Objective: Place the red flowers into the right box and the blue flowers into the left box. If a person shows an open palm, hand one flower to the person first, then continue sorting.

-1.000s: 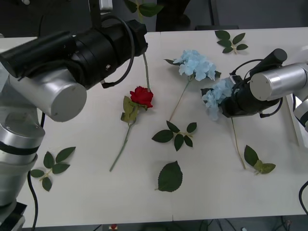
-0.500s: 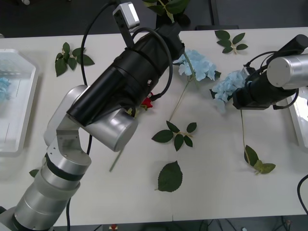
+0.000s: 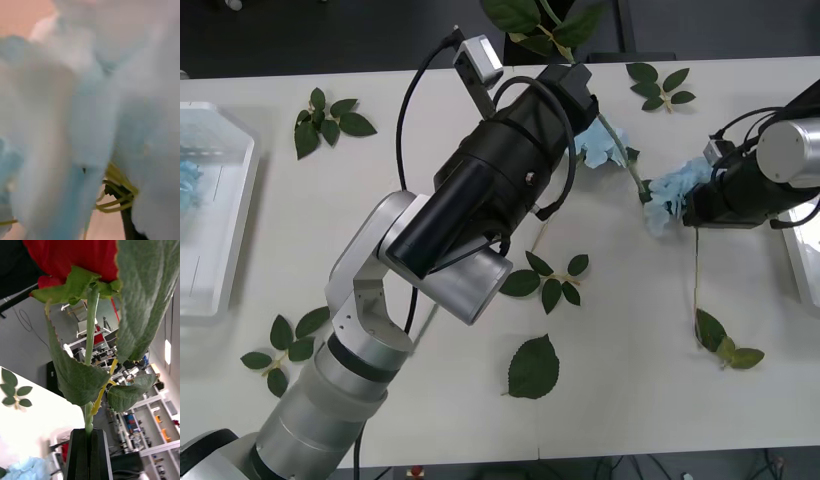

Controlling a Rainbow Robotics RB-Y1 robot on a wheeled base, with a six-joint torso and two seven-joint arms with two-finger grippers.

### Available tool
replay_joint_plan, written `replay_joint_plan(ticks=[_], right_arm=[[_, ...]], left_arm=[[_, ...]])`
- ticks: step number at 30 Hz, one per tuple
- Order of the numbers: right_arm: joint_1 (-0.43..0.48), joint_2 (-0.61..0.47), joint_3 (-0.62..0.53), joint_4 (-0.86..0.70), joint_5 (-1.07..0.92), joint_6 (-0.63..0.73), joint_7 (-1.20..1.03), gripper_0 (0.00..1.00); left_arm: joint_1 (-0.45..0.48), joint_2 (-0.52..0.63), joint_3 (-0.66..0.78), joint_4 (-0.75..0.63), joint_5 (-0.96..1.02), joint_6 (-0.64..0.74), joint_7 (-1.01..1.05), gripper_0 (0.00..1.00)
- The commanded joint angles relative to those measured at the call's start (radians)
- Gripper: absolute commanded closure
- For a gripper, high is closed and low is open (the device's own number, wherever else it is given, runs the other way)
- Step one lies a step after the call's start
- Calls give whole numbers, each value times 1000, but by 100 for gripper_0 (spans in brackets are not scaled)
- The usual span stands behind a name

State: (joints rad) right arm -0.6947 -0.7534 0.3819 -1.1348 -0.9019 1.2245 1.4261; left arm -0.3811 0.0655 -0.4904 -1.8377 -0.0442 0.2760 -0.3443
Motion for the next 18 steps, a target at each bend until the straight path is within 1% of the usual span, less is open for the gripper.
replay_joint_plan(ticks=[1, 3, 5, 8, 10, 12, 14, 18], right_arm=[[6, -43, 48, 1, -17, -23, 89, 13], [4, -53, 41, 1, -41, -23, 145, 5], [4, -75, 20, 1, -107, -16, 212, 0], [4, -96, -37, 1, -190, 33, 306, 0], [6, -107, -107, 1, -253, 95, 376, 0], [4, -124, -149, 4, -330, 132, 427, 0], [4, -149, -175, 9, -434, 173, 470, 0], [4, -187, -184, 9, -618, 222, 516, 0]], left_arm=[[-44, -46, -17, -8, -22, -17, 15, 100], [-44, -46, -17, -5, -22, -17, 16, 100], [-44, -44, -17, 2, -23, -17, 18, 100], [-44, -46, -17, 12, -29, -17, 18, 100], [-44, -46, -17, 18, -36, -17, 18, 100], [-44, -44, -17, 17, -36, -17, 19, 100], [-44, -44, -17, 18, -40, -17, 19, 100], [-44, -46, -17, 18, -56, -17, 18, 100]])
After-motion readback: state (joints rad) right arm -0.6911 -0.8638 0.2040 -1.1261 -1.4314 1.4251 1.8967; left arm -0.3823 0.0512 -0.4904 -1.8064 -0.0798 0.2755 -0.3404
